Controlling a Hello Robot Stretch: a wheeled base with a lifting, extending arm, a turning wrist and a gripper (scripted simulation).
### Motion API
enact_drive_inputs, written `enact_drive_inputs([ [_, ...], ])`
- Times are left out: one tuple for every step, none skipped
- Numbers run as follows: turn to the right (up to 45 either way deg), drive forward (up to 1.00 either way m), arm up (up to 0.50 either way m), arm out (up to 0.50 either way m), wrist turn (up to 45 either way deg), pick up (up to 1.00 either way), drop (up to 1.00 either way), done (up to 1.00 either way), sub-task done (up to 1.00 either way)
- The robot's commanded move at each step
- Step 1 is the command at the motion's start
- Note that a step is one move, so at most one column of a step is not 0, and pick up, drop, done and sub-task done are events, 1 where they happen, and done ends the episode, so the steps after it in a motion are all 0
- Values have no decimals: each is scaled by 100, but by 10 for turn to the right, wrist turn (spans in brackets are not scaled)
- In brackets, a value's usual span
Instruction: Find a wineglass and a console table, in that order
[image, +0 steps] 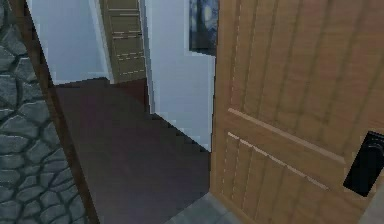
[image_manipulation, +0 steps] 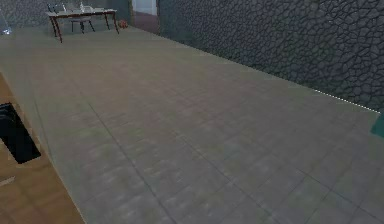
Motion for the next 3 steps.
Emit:
enact_drive_inputs([
  [-60, 0, 0, 0, 0, 0, 0, 0, 0],
  [0, 95, 0, 0, 0, 0, 0, 0, 0],
  [-180, 0, 0, 0, 0, 0, 0, 0, 0],
])
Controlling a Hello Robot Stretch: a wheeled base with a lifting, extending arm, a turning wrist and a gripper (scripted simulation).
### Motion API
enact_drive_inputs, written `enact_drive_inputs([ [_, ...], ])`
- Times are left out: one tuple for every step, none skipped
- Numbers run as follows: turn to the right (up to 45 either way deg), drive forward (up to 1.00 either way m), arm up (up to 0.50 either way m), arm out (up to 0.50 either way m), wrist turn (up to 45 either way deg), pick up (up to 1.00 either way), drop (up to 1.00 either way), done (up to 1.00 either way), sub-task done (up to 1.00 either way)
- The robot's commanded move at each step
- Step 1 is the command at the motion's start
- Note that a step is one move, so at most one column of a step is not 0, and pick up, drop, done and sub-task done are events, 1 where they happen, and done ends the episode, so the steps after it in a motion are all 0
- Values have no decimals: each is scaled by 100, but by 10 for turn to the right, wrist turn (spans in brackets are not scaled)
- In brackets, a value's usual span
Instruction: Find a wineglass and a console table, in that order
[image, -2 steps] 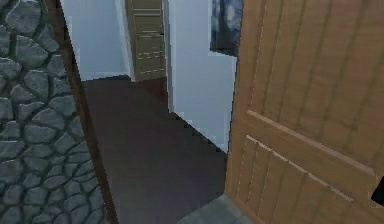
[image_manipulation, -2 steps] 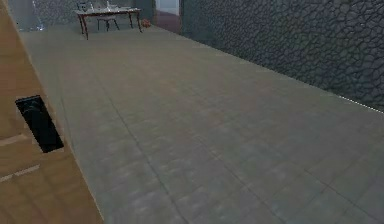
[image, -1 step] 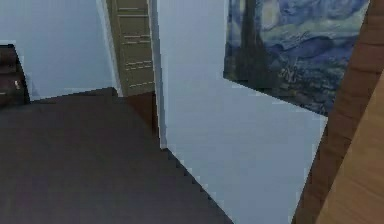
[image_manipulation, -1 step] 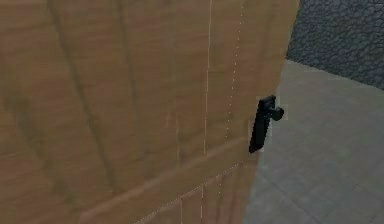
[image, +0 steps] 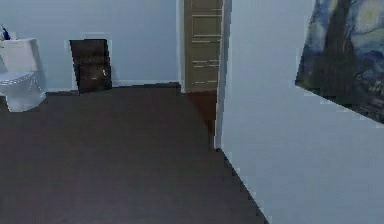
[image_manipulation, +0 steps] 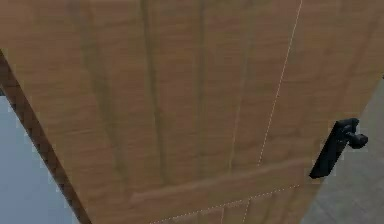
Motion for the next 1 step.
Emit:
enact_drive_inputs([
  [0, 100, 0, 0, 0, 0, 0, 0, 0],
])
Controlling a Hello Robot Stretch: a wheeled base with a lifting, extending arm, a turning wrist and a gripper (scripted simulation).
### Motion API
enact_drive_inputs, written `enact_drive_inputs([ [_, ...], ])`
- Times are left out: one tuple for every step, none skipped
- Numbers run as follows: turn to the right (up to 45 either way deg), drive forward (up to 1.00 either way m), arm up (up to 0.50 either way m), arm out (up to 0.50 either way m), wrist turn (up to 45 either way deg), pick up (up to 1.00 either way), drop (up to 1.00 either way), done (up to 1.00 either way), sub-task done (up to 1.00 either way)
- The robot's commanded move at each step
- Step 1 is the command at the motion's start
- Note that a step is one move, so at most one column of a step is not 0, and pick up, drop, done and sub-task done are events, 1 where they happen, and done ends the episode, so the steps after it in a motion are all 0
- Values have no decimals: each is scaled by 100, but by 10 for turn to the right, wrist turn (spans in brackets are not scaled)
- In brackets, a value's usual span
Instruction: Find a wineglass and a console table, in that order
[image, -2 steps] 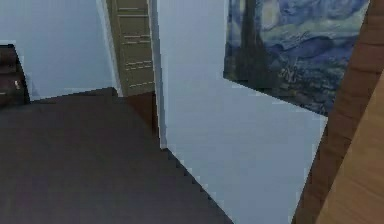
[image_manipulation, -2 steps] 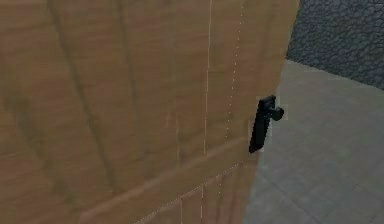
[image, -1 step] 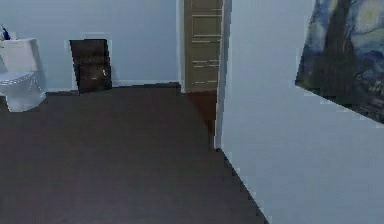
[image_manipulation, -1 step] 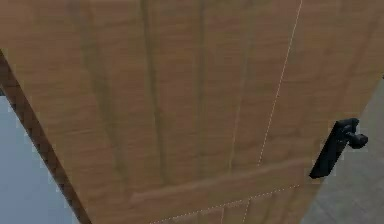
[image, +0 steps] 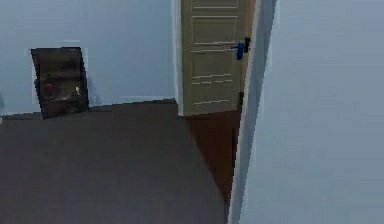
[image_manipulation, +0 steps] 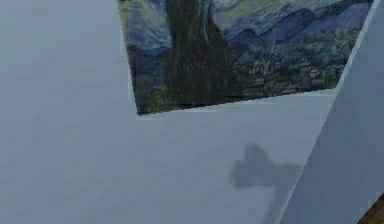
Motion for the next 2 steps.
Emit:
enact_drive_inputs([
  [-30, 0, 0, 0, 0, 0, 0, 0, 0],
  [0, 100, 0, 0, 0, 0, 0, 0, 0],
])
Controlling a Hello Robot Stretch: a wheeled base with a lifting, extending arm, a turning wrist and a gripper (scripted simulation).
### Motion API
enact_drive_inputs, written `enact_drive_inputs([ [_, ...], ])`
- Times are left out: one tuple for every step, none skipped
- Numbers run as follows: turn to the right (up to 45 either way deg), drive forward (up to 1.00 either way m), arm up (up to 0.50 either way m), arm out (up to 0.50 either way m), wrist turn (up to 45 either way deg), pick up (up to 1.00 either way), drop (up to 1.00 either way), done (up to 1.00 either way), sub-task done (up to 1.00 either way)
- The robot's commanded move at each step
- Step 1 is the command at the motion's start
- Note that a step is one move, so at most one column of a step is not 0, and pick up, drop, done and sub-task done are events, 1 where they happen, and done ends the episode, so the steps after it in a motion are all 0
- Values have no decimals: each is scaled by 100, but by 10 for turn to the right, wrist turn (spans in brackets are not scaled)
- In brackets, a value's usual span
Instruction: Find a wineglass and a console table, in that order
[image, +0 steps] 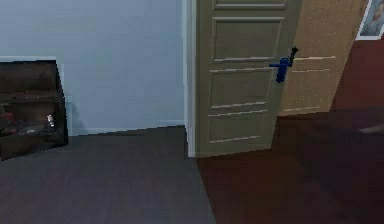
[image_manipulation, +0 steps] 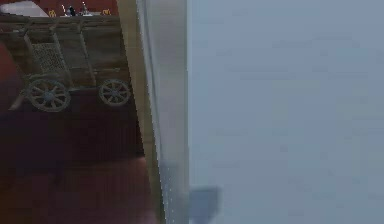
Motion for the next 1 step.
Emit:
enact_drive_inputs([
  [-30, 0, 0, 0, 0, 0, 0, 0, 0],
])
